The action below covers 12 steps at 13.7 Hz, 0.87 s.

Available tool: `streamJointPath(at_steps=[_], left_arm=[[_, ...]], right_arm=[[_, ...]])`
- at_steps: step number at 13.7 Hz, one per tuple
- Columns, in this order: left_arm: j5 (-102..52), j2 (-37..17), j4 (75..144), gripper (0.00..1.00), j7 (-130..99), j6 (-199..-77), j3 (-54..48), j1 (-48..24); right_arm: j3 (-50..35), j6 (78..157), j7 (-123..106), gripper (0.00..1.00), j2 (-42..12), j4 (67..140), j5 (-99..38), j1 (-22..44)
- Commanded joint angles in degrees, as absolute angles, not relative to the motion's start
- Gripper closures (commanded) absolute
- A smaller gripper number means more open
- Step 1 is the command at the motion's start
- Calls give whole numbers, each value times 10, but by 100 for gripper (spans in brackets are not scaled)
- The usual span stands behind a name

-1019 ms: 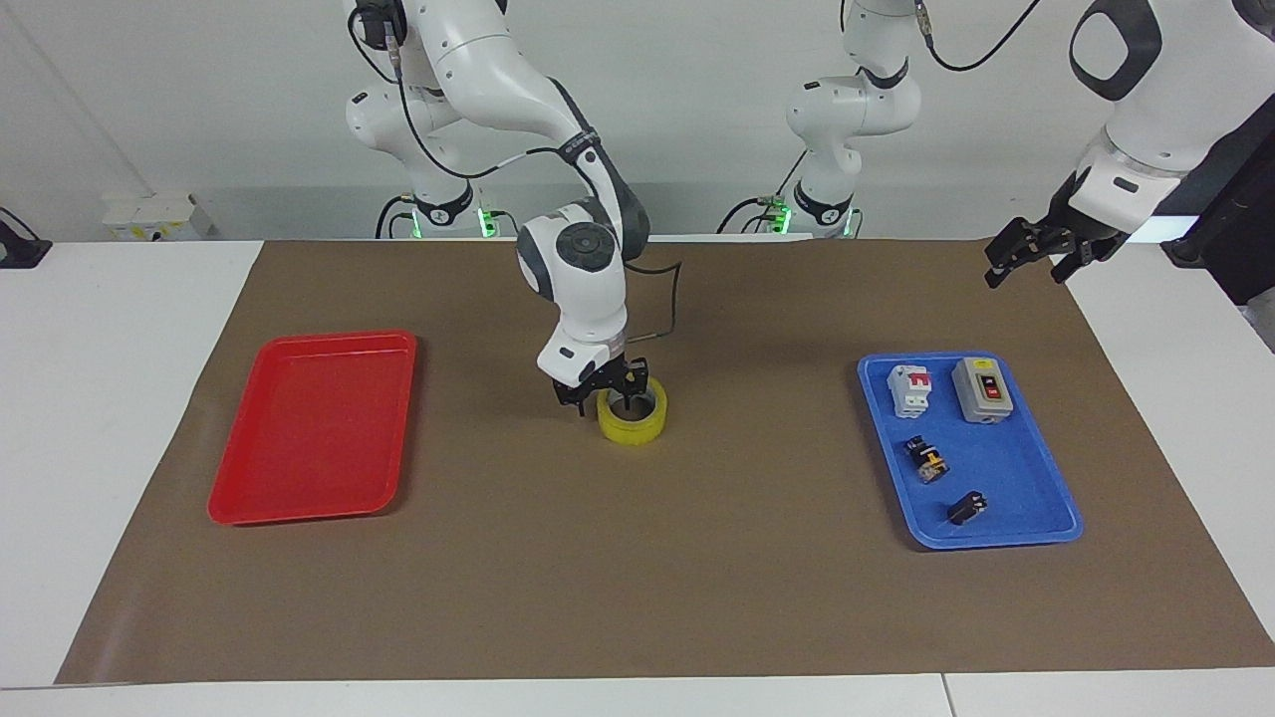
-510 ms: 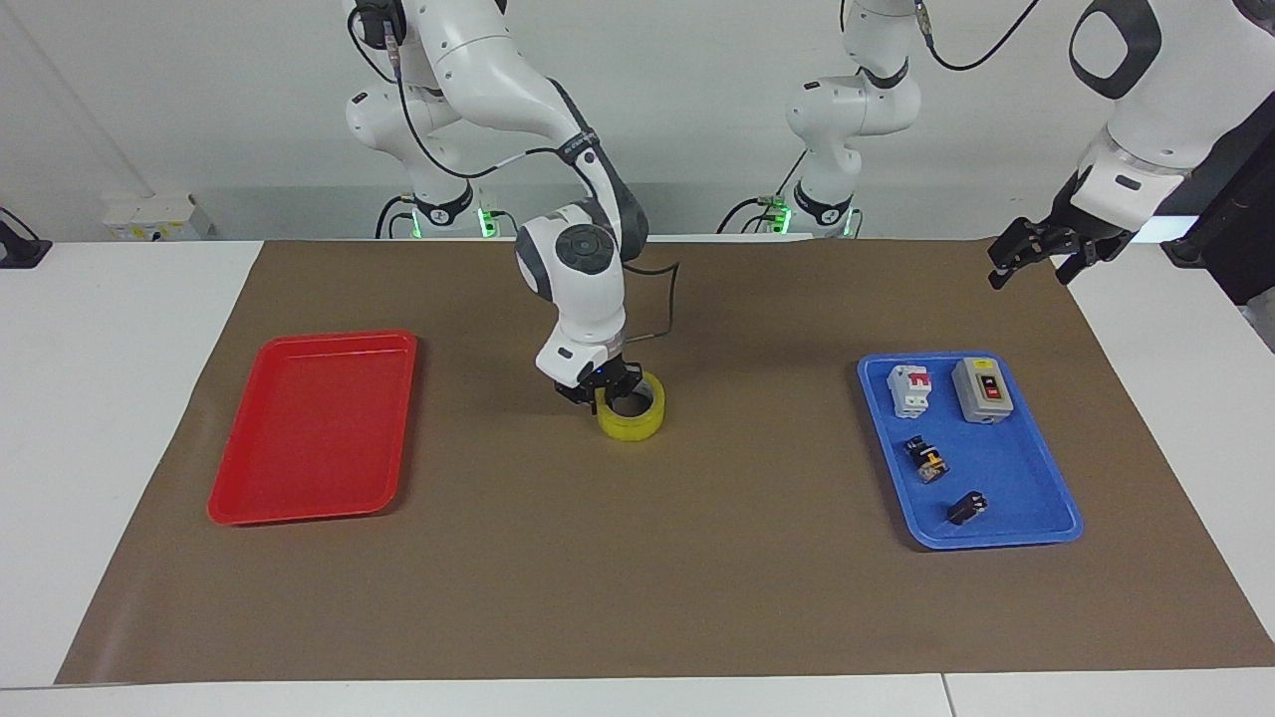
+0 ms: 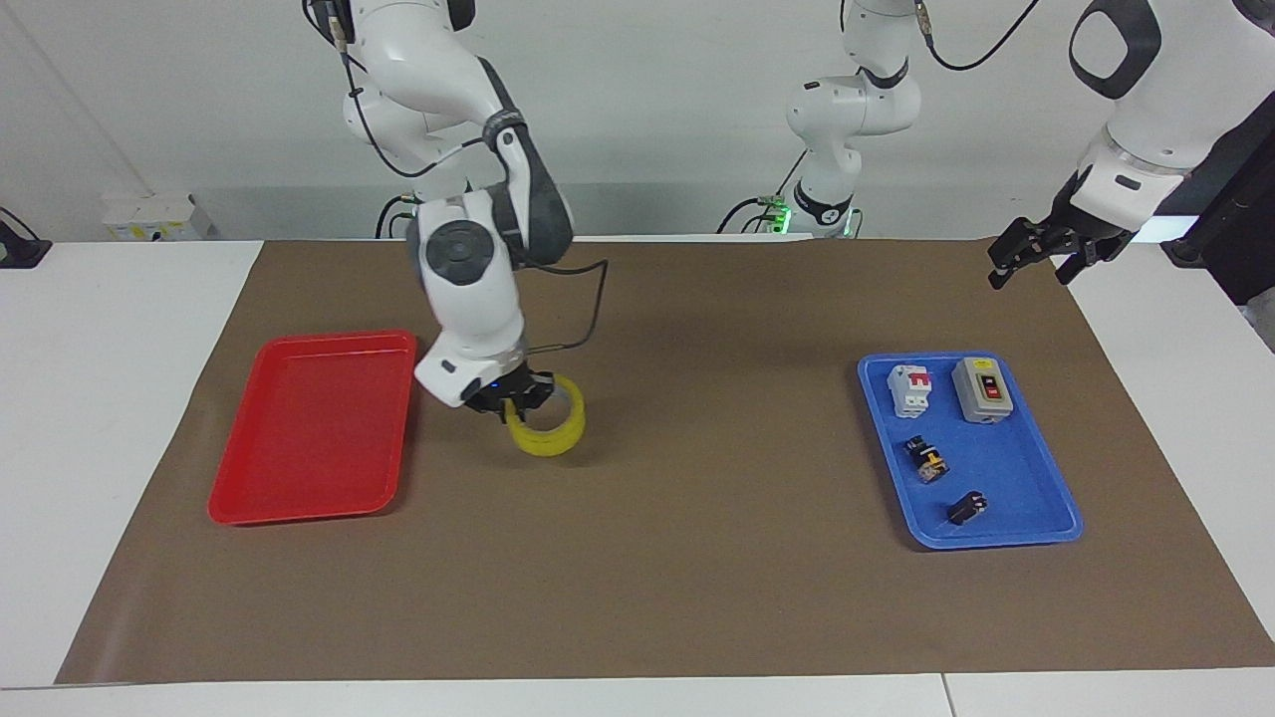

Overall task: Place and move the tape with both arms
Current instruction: 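Carry the tape with the right gripper onto the red tray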

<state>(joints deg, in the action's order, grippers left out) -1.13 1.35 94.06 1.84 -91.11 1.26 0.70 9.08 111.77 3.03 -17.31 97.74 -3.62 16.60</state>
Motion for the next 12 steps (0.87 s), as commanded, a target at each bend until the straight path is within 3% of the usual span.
streamJointPath(at_steps=[1,5,12], left_arm=[[0,25,951,0,24,-915,10,11],[0,25,951,0,24,-915,10,11],[0,25,951,0,24,-915,10,11]], right_arm=[[82,1107,-90,100,-169,987,-40,75],[82,1120,-211,100,-161,1020,-40,-23],[82,1229,-271,100,-125,1145,-40,-66]])
